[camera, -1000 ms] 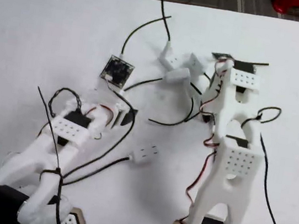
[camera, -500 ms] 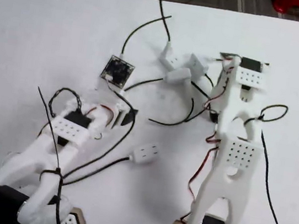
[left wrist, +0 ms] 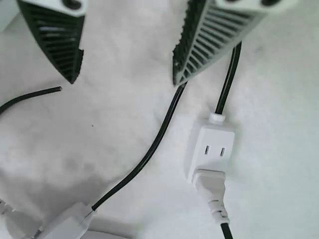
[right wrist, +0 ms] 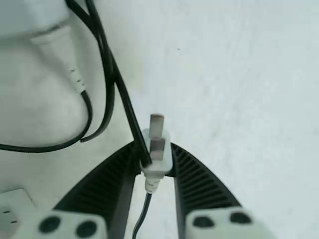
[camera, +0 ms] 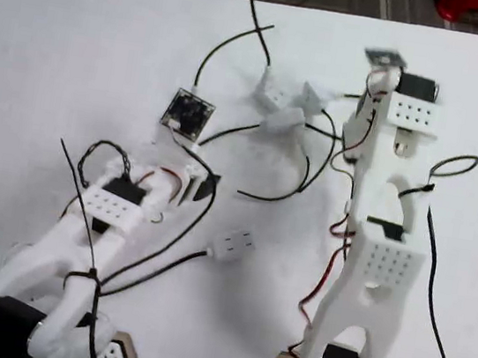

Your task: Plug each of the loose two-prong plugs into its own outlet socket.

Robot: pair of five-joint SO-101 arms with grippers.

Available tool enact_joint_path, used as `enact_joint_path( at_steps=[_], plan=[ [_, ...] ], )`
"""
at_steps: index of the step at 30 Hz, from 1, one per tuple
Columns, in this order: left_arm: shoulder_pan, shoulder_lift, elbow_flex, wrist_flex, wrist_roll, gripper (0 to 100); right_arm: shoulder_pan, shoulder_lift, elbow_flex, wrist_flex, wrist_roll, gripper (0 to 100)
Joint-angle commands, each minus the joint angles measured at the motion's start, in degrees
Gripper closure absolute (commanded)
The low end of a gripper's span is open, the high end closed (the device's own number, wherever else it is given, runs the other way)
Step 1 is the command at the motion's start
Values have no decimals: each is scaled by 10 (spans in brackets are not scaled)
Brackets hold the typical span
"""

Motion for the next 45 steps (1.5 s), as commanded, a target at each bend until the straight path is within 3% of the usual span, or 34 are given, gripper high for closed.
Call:
enact_joint_path(
  at_steps=[1, 9, 16, 21, 32, 39, 45],
  plan=[
    [-3, -22, -2, -11, 4, 710, -51, -160, 43, 5, 6, 970],
    [-15, -22, -3, -11, 4, 710, -176, -408, 165, 5, 10, 971],
    [-15, -22, -3, -11, 4, 710, -211, -637, 273, -30, 82, 971],
    [-15, -22, -3, -11, 4, 710, -178, -769, 446, -172, 117, 971],
    [-15, -22, -3, -11, 4, 710, -118, -1042, 931, -640, 174, 967],
    [11, -22, -4, -15, 4, 707, -117, -1203, 1127, -787, 224, 967],
    [57, -22, -27, -34, 4, 706, -117, -1345, 1252, -845, 241, 968]
  ],
)
